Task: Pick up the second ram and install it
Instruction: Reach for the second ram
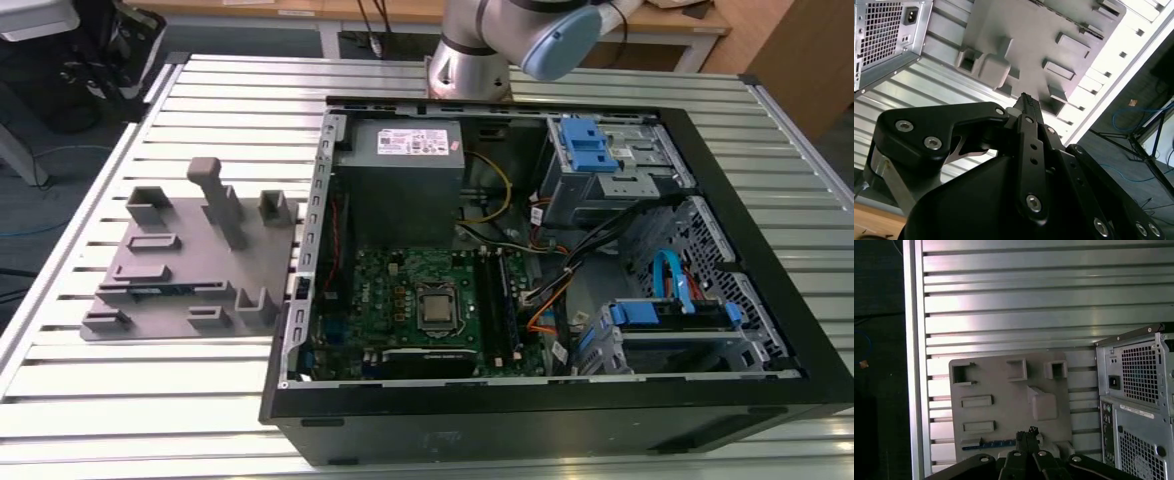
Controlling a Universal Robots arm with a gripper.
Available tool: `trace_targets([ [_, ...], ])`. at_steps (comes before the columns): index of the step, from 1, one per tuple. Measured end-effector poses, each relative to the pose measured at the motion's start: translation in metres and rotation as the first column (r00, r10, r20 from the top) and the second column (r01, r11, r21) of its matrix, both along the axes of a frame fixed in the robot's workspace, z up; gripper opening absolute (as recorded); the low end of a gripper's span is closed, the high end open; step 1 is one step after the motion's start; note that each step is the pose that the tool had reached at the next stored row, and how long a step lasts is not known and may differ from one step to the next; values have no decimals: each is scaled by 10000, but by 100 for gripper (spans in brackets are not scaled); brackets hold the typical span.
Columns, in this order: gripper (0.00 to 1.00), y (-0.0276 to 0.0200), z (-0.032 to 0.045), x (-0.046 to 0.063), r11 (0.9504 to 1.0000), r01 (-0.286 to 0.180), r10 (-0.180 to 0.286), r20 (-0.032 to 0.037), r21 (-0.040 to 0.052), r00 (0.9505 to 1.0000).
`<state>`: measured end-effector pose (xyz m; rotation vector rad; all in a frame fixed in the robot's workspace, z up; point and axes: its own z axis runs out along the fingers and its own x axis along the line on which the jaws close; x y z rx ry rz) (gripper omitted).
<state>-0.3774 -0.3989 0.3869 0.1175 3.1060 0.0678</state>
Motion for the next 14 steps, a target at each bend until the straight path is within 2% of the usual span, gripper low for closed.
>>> trace_targets([
  [6, 11, 0, -74, -113, 10000, 0, 0, 3, 2, 10000],
  [14, 11, -3, -183, -168, 10000, 0, 0, 0, 0, 10000],
])
